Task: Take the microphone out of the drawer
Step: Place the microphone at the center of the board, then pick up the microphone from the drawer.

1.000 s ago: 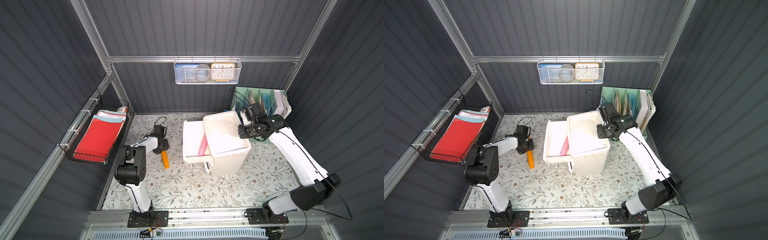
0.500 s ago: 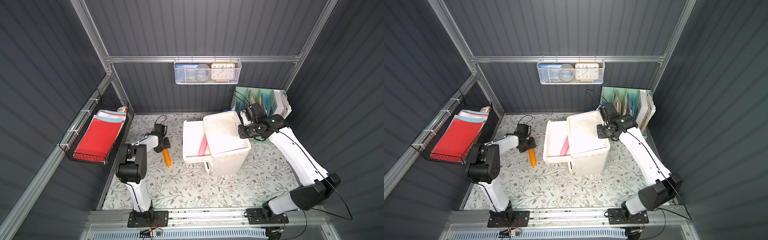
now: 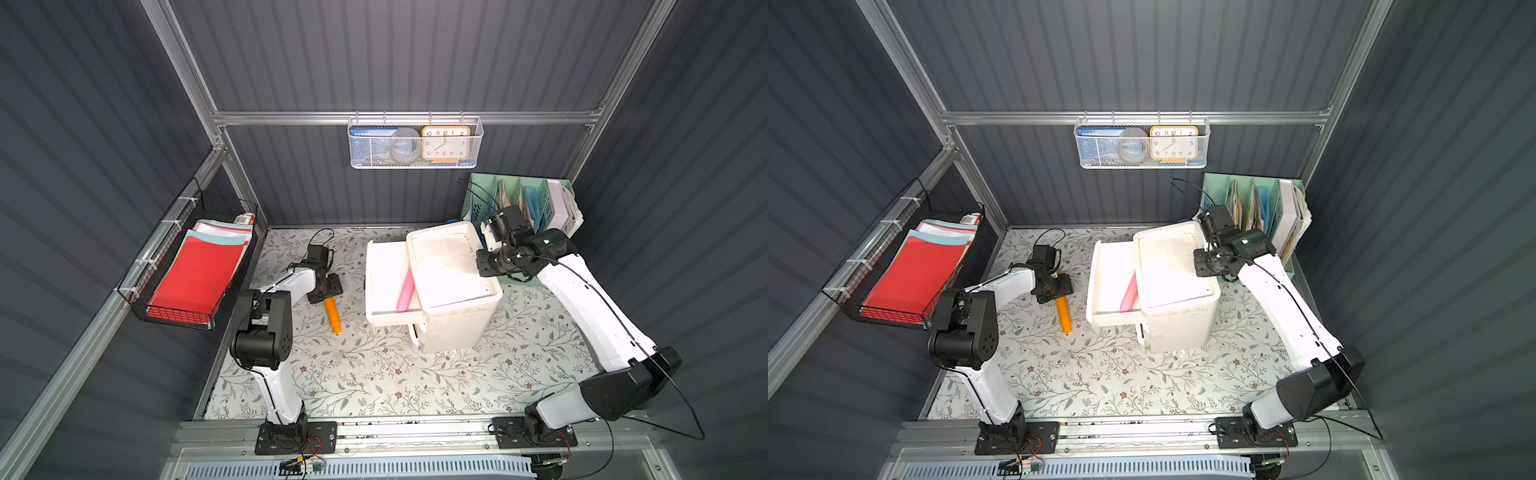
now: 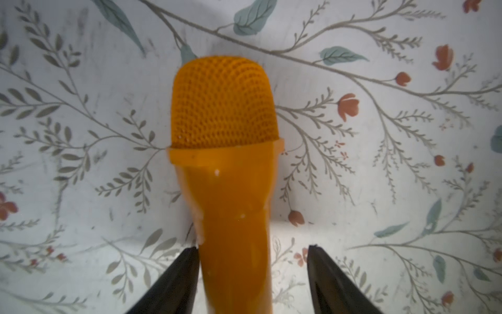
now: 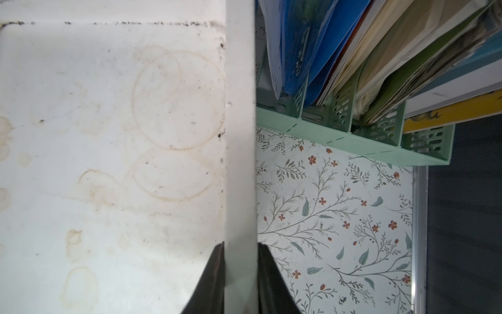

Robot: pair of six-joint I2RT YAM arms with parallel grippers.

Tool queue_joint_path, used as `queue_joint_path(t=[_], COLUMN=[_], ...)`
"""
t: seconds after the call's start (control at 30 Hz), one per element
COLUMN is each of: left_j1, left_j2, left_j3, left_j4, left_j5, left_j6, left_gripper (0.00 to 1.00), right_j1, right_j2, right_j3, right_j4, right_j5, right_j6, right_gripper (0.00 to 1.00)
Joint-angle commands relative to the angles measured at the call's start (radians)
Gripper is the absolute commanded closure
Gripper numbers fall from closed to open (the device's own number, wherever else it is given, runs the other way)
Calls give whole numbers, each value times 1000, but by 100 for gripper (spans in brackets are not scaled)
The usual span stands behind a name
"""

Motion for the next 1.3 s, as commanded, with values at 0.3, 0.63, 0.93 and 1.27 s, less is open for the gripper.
queue_joint_path(t=[0.3,0.63,0.93,1.27], left_j1=[4,-29,-190,-266], left_j2=[-301,-487,-516,-423], left_j3=[110,93,73,162], left_j4=[-92,-32,-44,-147], left_j5=[59,315,393,414], left_j6=[49,3,-35,-5], left_gripper=[31,31,31,34], right_j1=[-11,-10,-10,-10], right_j2=[56,57,56,59], right_j3=[-5,-11,-30,-33], right_j4=[-32,-28,-14,-15], right_j5=[-10,-19,-39,-41], right_j6=[1,-1,8,9], right_gripper=[78,77,77,78])
